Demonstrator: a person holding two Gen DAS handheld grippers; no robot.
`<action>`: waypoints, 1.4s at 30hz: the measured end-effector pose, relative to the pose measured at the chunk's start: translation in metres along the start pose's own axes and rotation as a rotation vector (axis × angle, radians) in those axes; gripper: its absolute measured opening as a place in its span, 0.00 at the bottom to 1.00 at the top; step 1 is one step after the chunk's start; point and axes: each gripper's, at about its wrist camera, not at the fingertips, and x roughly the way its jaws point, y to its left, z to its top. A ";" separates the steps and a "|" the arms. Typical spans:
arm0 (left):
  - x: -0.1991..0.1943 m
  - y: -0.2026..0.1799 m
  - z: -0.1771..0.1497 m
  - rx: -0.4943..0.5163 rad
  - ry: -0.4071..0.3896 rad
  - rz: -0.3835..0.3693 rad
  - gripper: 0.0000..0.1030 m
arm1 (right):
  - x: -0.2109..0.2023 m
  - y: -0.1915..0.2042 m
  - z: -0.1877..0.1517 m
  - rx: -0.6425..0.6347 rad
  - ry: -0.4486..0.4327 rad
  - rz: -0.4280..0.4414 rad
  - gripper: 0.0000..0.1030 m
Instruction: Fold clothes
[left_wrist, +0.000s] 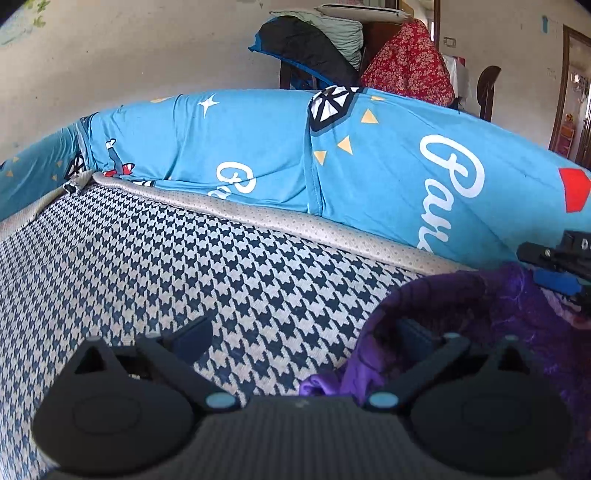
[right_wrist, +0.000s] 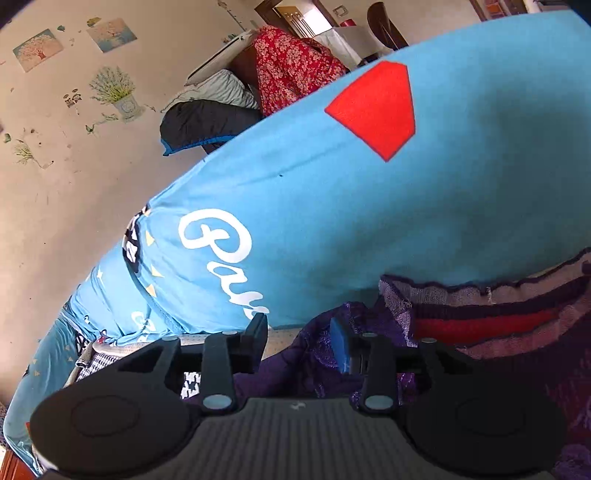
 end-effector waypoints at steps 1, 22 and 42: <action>-0.004 0.004 0.003 -0.028 0.001 -0.025 1.00 | -0.008 0.002 -0.002 -0.017 0.003 0.001 0.37; -0.091 0.086 -0.023 -0.074 0.019 -0.030 1.00 | -0.170 0.059 -0.142 -0.258 0.125 0.083 0.37; -0.111 0.158 -0.026 -0.161 -0.027 0.045 1.00 | -0.167 0.192 -0.308 -0.904 0.271 0.322 0.44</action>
